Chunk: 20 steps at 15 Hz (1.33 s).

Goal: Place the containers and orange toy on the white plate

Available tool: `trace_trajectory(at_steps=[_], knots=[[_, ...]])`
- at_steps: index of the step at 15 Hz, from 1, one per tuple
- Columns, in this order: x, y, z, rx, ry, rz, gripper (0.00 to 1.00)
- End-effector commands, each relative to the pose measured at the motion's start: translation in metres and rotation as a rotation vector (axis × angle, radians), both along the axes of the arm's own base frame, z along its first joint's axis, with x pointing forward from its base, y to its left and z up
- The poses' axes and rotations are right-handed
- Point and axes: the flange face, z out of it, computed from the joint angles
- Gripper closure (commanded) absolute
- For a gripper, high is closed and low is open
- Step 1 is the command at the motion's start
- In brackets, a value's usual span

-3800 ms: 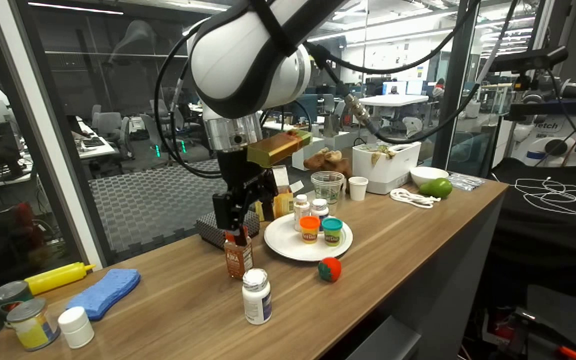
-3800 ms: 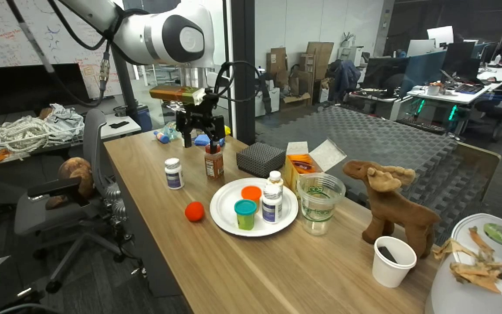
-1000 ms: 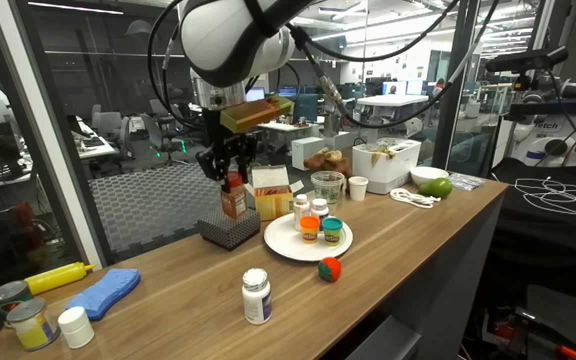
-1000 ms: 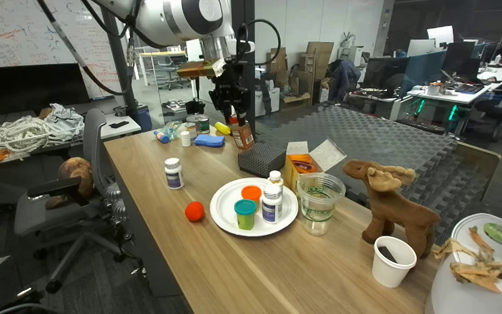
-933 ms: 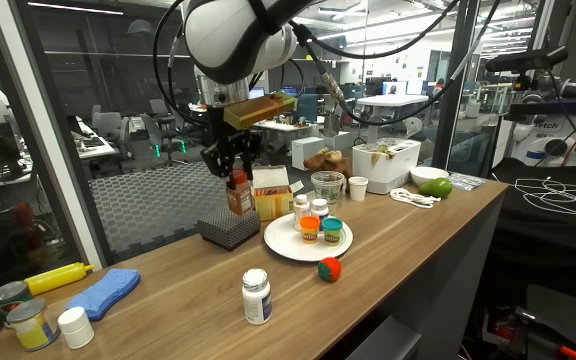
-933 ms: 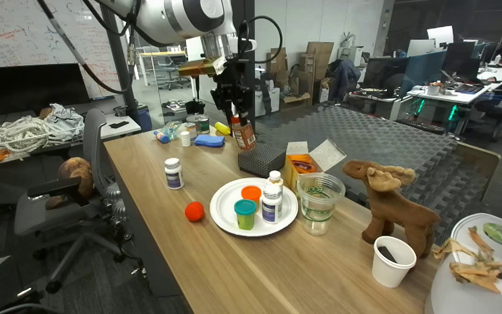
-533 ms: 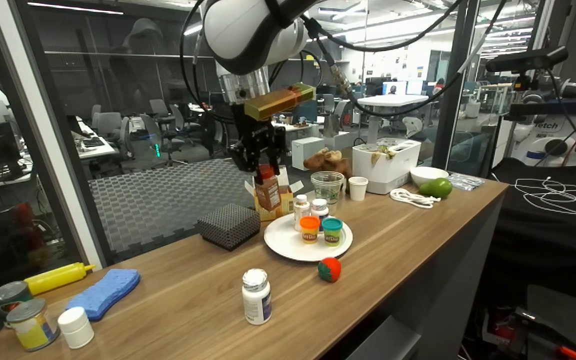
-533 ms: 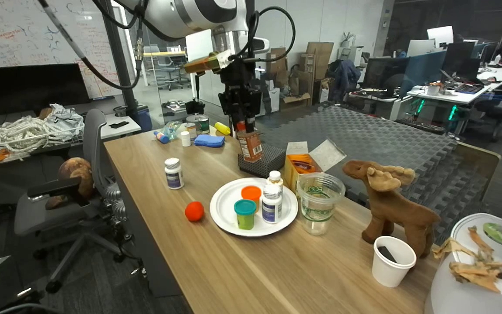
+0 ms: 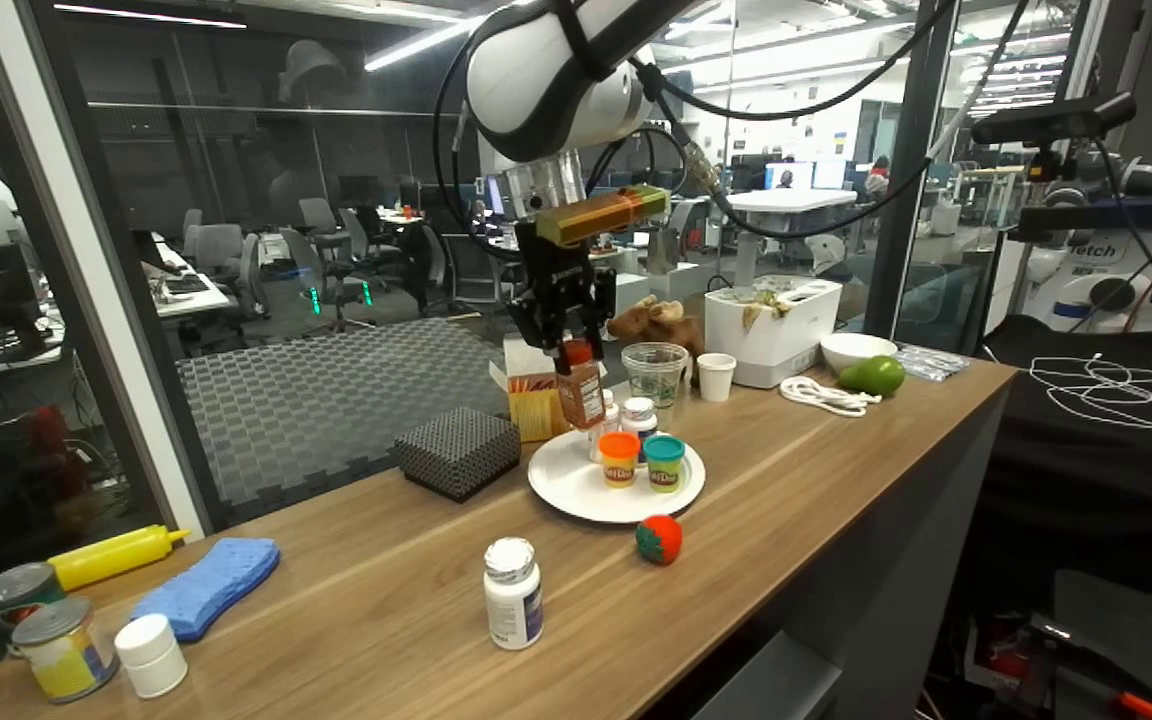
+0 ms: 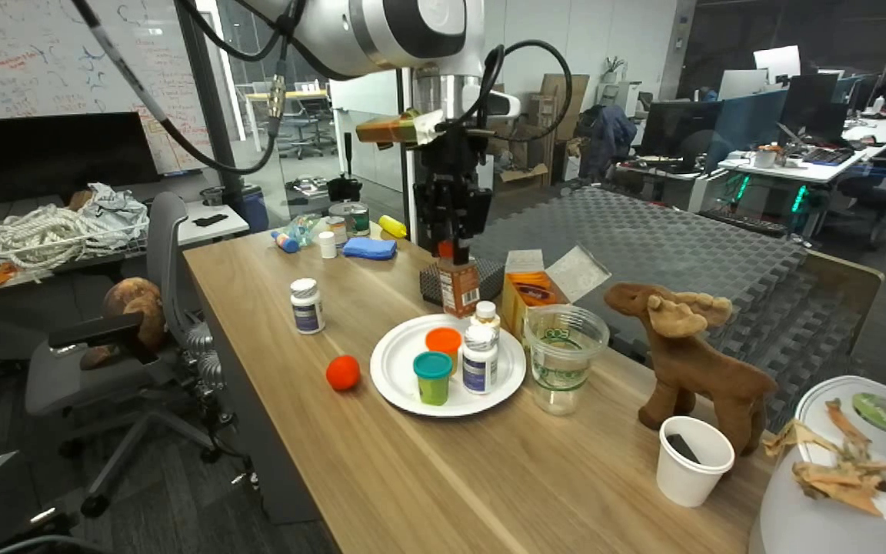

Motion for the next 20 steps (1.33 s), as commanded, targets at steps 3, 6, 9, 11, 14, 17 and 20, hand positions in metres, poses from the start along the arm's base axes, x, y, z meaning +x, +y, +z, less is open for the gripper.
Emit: trace_trajectory(at_steps=[3,6,9,11,14,17,20], knots=[[0.003,-0.011,0.001,0.098,0.006,-0.022,0.73],[0.002,-0.007,-0.005,0.108,0.014,-0.020,0.73],[0.002,-0.002,-0.012,0.119,0.019,-0.008,0.73],[0.003,0.001,-0.014,0.119,0.013,0.002,0.73],[0.004,0.003,-0.018,0.115,0.002,0.012,0.73],[0.006,0.004,-0.021,0.117,-0.007,0.021,0.73],[0.007,0.008,-0.020,0.107,-0.015,0.030,0.73]])
